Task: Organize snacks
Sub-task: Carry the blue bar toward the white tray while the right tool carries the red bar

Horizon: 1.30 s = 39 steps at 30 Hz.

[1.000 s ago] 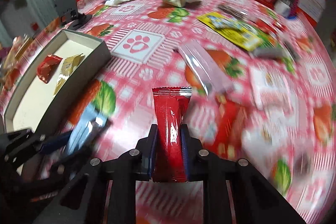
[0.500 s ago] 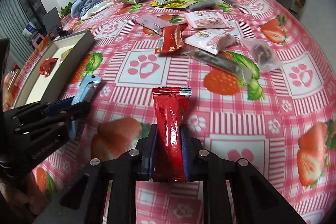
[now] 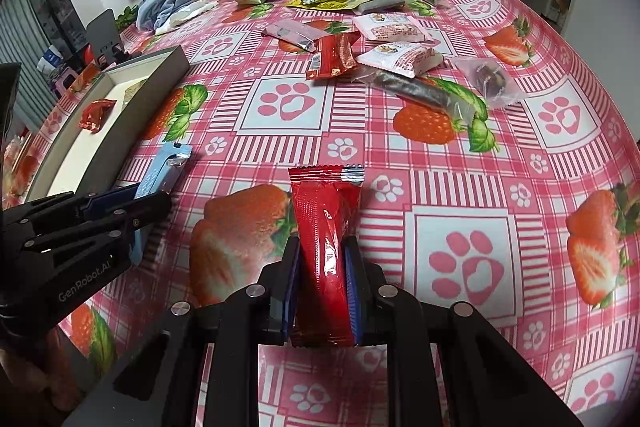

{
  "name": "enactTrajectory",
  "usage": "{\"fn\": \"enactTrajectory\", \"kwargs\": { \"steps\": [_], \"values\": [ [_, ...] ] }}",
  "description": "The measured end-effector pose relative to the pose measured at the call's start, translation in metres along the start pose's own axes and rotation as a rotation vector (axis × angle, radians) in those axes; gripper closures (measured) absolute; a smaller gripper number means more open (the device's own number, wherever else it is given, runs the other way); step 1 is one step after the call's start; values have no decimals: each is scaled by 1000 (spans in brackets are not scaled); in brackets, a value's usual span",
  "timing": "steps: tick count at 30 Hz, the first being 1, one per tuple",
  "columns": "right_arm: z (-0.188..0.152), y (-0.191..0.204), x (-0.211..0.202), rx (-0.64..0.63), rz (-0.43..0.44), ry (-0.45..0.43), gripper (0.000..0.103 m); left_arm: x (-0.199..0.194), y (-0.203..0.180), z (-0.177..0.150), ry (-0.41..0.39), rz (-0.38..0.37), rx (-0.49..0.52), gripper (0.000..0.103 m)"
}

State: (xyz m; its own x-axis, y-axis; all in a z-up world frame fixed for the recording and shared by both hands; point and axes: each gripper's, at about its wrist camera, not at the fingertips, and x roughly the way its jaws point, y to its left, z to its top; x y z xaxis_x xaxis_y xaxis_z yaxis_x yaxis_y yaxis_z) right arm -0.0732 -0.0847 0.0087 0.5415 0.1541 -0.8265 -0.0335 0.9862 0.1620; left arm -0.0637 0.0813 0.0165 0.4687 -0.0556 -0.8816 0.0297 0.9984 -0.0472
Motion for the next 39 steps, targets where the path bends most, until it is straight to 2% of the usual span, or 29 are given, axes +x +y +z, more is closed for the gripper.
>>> {"fn": "enactTrajectory", "kwargs": {
  "steps": [39],
  "values": [
    [-4,2,-2,24,-14,-3,81,-4,0,-6,-3,-1,1,77]
  ]
}}
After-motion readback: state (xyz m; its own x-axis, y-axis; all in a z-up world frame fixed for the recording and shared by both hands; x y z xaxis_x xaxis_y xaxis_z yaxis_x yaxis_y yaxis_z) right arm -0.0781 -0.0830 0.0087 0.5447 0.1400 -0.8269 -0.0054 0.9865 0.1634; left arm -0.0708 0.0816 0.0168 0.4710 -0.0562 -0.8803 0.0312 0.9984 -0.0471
